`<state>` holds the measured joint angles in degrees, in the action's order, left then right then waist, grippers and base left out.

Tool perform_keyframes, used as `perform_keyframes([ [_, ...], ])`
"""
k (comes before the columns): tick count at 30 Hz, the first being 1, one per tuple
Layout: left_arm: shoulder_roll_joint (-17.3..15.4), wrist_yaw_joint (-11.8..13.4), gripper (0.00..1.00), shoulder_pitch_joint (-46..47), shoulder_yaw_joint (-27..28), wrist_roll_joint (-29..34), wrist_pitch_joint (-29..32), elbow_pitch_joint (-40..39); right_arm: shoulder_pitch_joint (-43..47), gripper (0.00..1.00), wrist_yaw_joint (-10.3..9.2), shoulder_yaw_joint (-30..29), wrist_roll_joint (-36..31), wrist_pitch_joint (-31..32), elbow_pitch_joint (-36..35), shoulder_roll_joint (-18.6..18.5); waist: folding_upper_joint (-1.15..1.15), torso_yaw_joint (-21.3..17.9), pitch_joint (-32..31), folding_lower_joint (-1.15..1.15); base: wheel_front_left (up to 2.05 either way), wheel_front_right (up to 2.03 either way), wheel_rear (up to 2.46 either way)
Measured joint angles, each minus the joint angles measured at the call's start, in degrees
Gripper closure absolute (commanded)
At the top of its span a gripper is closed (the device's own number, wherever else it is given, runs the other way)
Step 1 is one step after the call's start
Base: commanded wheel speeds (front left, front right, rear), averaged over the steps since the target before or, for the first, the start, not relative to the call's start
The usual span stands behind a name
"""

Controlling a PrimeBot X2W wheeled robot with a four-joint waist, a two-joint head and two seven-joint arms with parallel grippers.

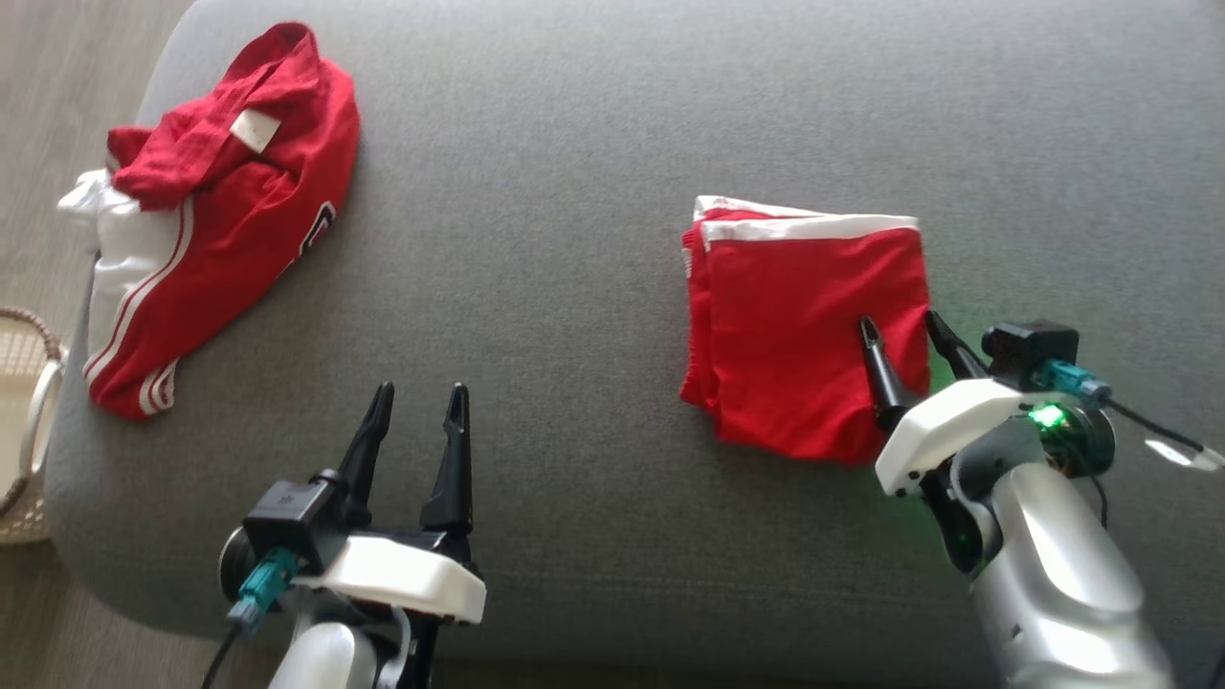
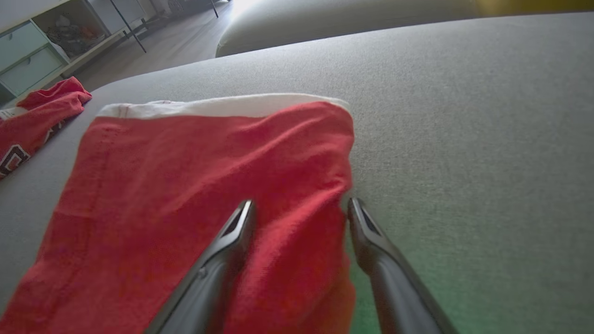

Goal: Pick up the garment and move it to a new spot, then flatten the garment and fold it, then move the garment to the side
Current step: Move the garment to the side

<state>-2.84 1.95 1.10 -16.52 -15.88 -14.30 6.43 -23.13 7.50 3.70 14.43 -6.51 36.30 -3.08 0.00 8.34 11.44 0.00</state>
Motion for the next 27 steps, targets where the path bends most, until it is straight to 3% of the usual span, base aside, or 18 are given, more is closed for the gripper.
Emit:
perform_keyframes([
  [11,0.0,0.0,0.00,0.7,-1.2,-0.3,0.0,0.1,-5.2,0.00,0.00,-1.5,-0.6,0.4,8.9,-0.3,0.00,2.3,1.8,0.00,0.00,0.00,0.00],
  [12,0.0,0.0,0.00,0.7,-1.2,-0.3,0.0,0.1,-5.7,0.52,0.00,-1.3,-0.3,0.4,9.4,-0.3,0.00,2.3,1.8,0.00,0.00,0.00,0.00],
  [13,0.0,0.0,0.00,0.8,-1.3,-0.3,0.0,0.1,-6.4,0.94,0.00,-0.5,-0.3,-0.2,10.4,-0.4,0.00,2.3,1.8,0.00,0.00,0.00,0.00],
  [14,0.0,0.0,0.00,0.9,-1.3,-0.3,0.0,0.1,-6.7,1.00,0.00,0.1,-0.4,-0.4,10.9,-0.4,0.00,2.2,1.7,0.00,0.00,0.00,0.00],
  [27,0.0,-0.8,0.00,1.0,-1.4,2.6,0.0,-1.1,-9.8,1.00,0.00,7.4,-6.6,-2.1,14.2,-2.4,0.00,-1.7,0.1,0.00,0.00,0.00,0.00],
])
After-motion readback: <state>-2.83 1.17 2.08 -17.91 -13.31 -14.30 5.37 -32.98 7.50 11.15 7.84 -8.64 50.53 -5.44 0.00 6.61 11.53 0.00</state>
